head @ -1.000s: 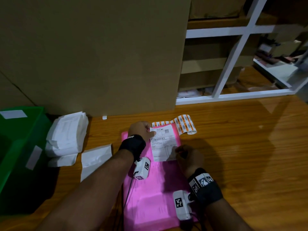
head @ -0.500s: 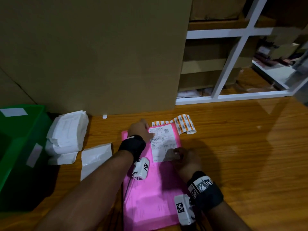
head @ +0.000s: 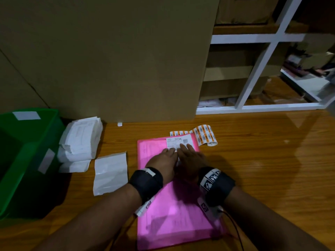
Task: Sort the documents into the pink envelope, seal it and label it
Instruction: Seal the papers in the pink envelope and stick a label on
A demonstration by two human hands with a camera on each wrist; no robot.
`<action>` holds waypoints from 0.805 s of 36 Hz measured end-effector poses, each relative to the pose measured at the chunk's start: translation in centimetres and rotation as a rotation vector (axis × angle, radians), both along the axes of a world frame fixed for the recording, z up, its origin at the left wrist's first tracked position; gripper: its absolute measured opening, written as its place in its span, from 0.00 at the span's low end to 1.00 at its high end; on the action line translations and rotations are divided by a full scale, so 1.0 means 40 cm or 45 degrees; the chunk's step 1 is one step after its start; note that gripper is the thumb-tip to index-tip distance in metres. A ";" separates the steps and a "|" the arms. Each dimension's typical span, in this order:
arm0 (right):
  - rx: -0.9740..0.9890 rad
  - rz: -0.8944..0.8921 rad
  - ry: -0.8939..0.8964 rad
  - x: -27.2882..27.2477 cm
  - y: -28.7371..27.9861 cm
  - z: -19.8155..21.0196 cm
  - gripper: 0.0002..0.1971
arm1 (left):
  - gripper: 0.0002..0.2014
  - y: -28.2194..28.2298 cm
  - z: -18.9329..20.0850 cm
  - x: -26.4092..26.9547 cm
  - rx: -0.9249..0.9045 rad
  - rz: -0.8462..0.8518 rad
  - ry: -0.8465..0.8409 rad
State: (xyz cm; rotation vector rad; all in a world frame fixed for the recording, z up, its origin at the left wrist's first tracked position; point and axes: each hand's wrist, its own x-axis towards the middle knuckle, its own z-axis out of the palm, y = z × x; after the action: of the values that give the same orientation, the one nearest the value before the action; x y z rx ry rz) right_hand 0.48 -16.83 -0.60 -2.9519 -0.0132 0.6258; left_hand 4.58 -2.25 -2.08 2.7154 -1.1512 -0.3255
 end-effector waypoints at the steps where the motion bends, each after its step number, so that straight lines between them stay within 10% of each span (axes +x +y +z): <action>1: 0.001 0.006 -0.010 0.006 0.002 -0.005 0.43 | 0.27 0.002 -0.001 -0.003 0.009 -0.017 -0.003; 13: -0.097 0.008 -0.064 0.023 -0.050 -0.027 0.38 | 0.42 0.019 0.034 0.020 0.292 -0.025 0.015; 29: -0.203 0.010 0.032 0.082 -0.059 0.005 0.38 | 0.38 -0.029 0.046 0.064 0.420 0.083 0.014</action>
State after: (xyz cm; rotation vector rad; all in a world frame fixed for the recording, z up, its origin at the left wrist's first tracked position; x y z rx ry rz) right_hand 3.75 -19.21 -0.41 -3.0974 0.0291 0.6963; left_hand 7.15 -3.42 -0.22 3.0188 -1.0865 -0.5654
